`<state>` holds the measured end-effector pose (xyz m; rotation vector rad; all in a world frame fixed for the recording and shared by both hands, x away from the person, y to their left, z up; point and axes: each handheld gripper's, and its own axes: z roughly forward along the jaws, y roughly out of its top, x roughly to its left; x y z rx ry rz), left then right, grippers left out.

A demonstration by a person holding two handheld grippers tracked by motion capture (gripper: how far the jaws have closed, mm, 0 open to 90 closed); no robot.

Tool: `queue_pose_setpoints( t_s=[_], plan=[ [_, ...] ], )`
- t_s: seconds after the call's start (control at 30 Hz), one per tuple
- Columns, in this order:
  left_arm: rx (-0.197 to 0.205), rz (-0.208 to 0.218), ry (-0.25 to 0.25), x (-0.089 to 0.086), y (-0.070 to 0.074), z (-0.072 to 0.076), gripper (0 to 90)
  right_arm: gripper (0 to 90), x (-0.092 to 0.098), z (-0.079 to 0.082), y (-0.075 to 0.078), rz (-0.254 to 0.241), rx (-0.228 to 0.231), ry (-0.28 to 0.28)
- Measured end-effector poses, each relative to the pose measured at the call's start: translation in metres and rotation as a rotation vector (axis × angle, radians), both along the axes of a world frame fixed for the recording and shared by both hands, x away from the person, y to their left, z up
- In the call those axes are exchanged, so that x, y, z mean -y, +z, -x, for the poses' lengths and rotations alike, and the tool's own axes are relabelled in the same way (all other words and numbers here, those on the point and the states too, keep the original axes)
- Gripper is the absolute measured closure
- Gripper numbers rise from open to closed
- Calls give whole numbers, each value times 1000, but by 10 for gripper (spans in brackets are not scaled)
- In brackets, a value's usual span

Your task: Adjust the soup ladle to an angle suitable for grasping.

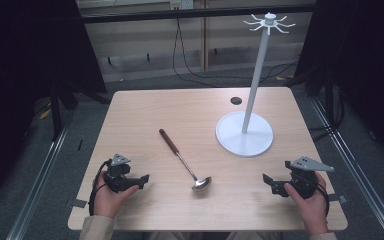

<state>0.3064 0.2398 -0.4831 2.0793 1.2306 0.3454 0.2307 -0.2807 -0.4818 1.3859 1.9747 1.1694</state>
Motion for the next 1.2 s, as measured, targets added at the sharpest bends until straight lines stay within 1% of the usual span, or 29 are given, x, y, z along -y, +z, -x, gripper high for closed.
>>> queue_pose_setpoints(
  t_s=[0.17, 0.2, 0.23, 0.27, 0.3, 0.37, 0.4, 0.43, 0.47, 0.5, 0.53, 0.57, 0.6, 0.63, 0.67, 0.7, 0.73, 0.77, 0.8, 0.83, 0.87, 0.93, 0.97, 1.0, 1.03, 1.07, 1.1, 1.17, 1.2],
  plan=[
    [-1, 2, 16, 0, 0, 0, 187, 26, -3, -2, -1, 3, -2, 12],
    [-12, -2, 9, 0, 0, -2, 187, 26, -4, -2, 0, 6, -2, 17],
    [-11, 9, 14, 1, -1, -3, 188, 26, -5, -2, 0, 4, -1, 19],
    [-12, 7, 13, 1, 0, -5, 190, 26, -6, -2, 0, 3, 1, 21],
    [-11, 26, 15, 3, 0, -7, 193, 27, -7, -2, 1, 5, -1, 22],
    [-4, 30, 14, 5, 1, -9, 203, 27, -8, -1, 0, 7, -2, 28],
    [7, 34, -2, 7, 3, -12, 242, 27, -10, -1, 0, 15, -5, 34],
    [7, 34, -2, 7, 3, -12, 300, 27, -10, -1, 1, 16, -5, 34],
    [15, 60, -3, 12, 6, -15, 357, 27, -10, 0, 1, 18, -1, 35],
    [18, 58, -4, 16, 8, -17, 408, 27, -10, 0, 2, 10, 1, 30],
    [16, 40, -12, 18, 10, -19, 482, 27, -9, 1, 2, 7, 2, 25],
    [22, 46, 2, 22, 10, -22, 515, 27, -8, 1, 2, 10, 5, 25],
    [16, 50, -7, 26, 10, -24, 545, 27, -7, 1, 2, 8, 10, 25],
    [16, 50, -7, 26, 10, -24, 611, 27, -7, 1, 2, 8, 10, 25],
    [-9, 48, -41, 31, 10, -27, 611, 27, -7, 2, 2, 4, 6, 21],
    [-14, 50, -53, 37, 10, -28, 660, 27, -6, 2, 1, 8, 6, 25],
    [-33, 43, -84, 42, 9, -28, 707, 28, -5, 3, 1, 6, 2, 20],
    [-46, 60, -113, 53, 9, -28, 799, 28, -3, 4, 0, 4, 3, 14],
    [-46, 60, -113, 53, 9, -28, 828, 28, -3, 4, 0, 4, 3, 14],
    [-52, 98, -146, 67, 8, -28, 873, 28, -1, 5, 0, -3, 2, 14],
    [-52, 98, -146, 67, 8, -28, 891, 29, 0, 6, 0, -2, 1, 10],
    [-65, 85, -171, 78, 8, -29, 900, 30, 0, 6, 0, -9, 1, 7],
    [-73, 93, -183, 85, 7, -29, 900, 30, 1, 7, 0, -6, 1, 6],
    [-68, 73, -205, 93, 7, -30, 900, 30, 2, 8, 0, -13, 0, 2],
    [-64, 83, -211, 98, 7, -30, 900, 30, 2, 8, 0, -9, 2, 4],
    [-64, 83, -211, 98, 7, -30, 900, 30, 2, 8, 0, -9, 2, 4],
    [-55, 81, -230, 104, 7, -30, 900, 30, 2, 8, 1, -11, 1, 5],
    [-56, 72, -270, 117, 9, -29, 900, 30, 1, 8, 0, -12, 1, 8],
    [-56, 72, -270, 117, 9, -29, 900, 30, 1, 8, 0, -12, 1, 8]
  ],
)
